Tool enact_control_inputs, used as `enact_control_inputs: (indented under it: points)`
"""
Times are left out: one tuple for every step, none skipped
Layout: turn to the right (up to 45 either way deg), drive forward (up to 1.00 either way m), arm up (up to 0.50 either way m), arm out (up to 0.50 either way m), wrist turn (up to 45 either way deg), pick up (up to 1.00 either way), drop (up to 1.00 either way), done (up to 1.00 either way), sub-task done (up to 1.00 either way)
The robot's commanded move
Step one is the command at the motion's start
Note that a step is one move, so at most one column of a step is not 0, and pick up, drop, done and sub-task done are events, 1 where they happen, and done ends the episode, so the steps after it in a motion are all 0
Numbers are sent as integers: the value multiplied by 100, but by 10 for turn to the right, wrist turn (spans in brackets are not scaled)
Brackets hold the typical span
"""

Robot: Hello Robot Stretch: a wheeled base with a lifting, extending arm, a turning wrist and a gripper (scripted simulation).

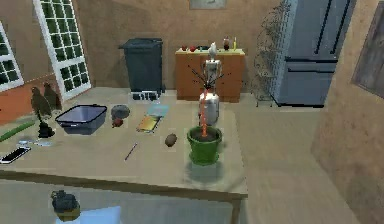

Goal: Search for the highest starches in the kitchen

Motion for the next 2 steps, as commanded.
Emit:
enact_control_inputs:
  points:
    - [450,0,0,0,0,0,0,0,0]
    - [150,0,0,0,0,0,0,0,0]
